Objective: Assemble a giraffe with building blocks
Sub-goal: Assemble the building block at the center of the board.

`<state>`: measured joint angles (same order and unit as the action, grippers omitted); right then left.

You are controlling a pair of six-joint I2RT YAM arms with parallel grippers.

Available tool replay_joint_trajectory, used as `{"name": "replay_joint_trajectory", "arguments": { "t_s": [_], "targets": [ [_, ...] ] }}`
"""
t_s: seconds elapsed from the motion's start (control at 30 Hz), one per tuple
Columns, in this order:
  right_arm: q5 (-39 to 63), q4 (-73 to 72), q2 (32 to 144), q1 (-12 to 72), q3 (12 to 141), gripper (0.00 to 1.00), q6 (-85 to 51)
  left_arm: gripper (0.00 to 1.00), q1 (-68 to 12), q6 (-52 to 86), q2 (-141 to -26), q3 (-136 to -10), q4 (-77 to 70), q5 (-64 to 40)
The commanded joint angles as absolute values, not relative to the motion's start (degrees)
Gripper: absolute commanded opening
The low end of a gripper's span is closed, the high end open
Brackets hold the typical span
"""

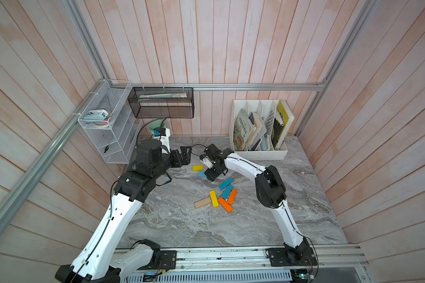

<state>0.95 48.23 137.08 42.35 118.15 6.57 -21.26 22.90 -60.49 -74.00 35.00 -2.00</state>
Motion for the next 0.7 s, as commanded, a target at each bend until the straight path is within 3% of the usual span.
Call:
{"name": "replay_joint_trajectory", "arguments": {
  "t_s": [0.0,0.4,0.67],
  "targets": [
    [0.44,52.4,139.7,42.58,122.62,0.7,7.45,1.0,-21.16,25.71,-60.14,-70.78,33.72,-0.58],
    [3.84,54.02,144.91,42.52,129.8,0.7,8.53,1.0,-21.19,24.38,-59.8,-66.8,33.4,0.5],
    [7.99,54.06,145.44,43.57,130.3,0.63,9.28,1.0,-21.2,23.73,-61.56,-67.16,32.53,0.79]
  ]
}}
